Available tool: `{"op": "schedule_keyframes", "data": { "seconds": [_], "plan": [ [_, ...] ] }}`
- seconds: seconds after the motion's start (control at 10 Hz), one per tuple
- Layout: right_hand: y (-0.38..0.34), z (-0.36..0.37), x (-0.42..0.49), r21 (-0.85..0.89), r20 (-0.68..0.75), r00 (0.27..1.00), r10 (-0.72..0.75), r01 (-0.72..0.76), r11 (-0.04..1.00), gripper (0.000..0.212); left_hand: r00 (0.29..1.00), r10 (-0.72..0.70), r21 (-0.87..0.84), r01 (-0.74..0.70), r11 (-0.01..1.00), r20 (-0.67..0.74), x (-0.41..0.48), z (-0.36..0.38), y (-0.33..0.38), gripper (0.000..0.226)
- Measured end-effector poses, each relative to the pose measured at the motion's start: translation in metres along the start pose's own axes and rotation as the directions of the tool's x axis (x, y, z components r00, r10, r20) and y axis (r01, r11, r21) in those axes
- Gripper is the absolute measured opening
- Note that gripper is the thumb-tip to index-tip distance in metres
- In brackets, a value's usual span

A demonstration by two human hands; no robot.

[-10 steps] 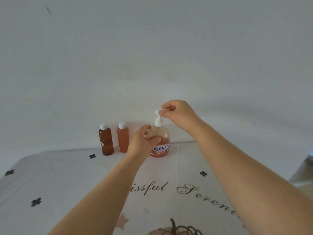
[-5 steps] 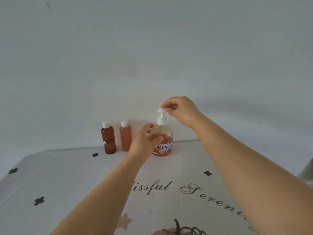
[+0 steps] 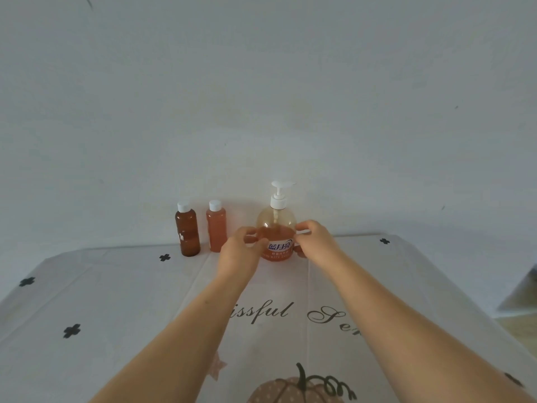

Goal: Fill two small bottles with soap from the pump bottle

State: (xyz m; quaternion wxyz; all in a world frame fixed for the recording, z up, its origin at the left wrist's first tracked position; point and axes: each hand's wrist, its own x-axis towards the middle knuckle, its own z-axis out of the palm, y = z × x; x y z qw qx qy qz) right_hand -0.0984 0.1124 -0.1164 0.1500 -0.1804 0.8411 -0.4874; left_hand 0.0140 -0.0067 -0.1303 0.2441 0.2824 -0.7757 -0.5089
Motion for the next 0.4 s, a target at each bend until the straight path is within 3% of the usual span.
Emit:
{"op": "schedule_keyframes", "data": {
  "seconds": [0.2,0.4],
  "plan": [
    [-0.001,0.007,-0.011,-0.042,-0.026,1.000,-0.016,0.014,0.999,0.036,0.998,0.034,0.022,-0.036,0.999,0.061,-0.006,-0.001,0.004,0.039],
    [-0.001,-0.004,-0.026,-0.097,-0.040,0.999,-0.032,0.028,0.995,0.055,0.990,0.045,0.214,-0.074,0.974,0.136,-0.022,-0.004,0.001,0.050]
  ]
}}
